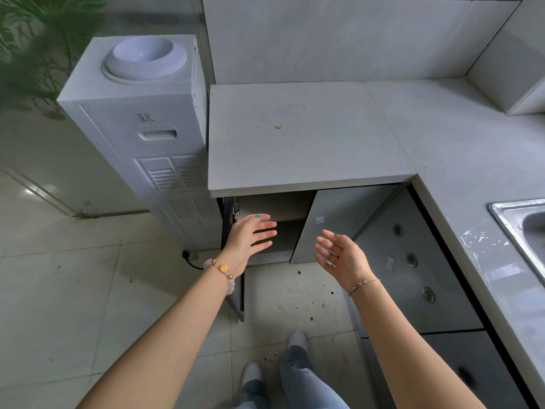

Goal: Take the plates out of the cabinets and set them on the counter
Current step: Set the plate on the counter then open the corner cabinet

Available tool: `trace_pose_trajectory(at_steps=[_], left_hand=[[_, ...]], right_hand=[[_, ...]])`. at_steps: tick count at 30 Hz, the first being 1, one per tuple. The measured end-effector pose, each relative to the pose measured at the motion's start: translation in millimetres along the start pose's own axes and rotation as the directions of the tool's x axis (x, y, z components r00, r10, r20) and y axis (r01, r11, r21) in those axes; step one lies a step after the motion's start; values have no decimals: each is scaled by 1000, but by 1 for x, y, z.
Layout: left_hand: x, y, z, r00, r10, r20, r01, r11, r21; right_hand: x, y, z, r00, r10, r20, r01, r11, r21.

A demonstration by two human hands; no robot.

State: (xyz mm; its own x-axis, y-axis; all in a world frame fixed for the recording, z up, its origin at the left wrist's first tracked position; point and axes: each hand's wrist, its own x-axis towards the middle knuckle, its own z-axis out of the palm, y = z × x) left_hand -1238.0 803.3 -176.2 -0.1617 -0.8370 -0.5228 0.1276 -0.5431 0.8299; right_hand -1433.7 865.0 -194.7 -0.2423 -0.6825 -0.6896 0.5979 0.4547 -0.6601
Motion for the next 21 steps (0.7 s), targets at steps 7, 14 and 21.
trace_pose_trajectory(at_steps=[7, 14, 21], left_hand=[[26, 1, 23, 990, -128, 58, 139, 956, -257], [55, 0, 43, 979, -206, 11, 200, 935, -294], [73, -3, 53, 969, -243, -43, 218, 924, -313]], right_hand=[[64, -25, 1, 997, 70, -36, -59, 965, 254], [133, -52, 13, 995, 97, -25, -75, 883, 464], [173, -67, 19, 994, 105, -24, -66, 768, 637]])
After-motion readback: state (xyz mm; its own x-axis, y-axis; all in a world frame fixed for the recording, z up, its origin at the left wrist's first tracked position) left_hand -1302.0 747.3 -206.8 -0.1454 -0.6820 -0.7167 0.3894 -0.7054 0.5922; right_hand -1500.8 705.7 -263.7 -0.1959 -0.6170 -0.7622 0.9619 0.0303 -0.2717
